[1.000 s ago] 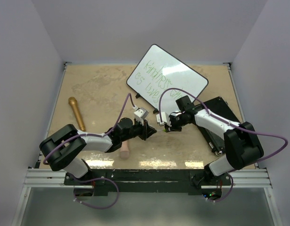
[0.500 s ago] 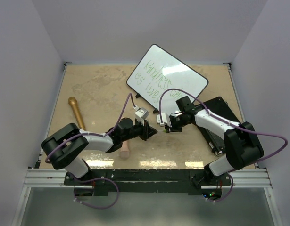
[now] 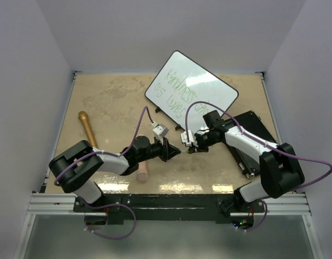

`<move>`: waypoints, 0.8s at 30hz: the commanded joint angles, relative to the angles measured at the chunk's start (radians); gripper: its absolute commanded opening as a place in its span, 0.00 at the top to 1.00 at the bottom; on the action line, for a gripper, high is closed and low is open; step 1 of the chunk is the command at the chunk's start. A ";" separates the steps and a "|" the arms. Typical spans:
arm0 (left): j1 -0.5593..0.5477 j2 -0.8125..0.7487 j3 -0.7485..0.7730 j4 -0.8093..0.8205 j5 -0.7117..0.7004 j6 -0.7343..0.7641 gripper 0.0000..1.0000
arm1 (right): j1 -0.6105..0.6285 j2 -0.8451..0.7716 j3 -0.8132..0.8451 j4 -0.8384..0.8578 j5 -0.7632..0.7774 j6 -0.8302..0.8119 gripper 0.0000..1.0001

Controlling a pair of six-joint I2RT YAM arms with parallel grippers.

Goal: Write a sentence on the whiteboard
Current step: Insert the pen cap into the whiteboard marker.

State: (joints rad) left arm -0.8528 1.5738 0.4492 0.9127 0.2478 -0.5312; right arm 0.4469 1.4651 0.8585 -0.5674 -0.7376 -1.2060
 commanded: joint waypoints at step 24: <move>-0.015 0.146 0.100 0.219 0.090 0.152 1.00 | 0.073 -0.066 0.113 -0.058 -0.172 0.091 1.00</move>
State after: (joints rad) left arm -0.8459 1.6768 0.5007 1.0489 0.3641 -0.4515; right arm 0.4614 1.4181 0.9329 -0.6994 -0.7033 -1.1622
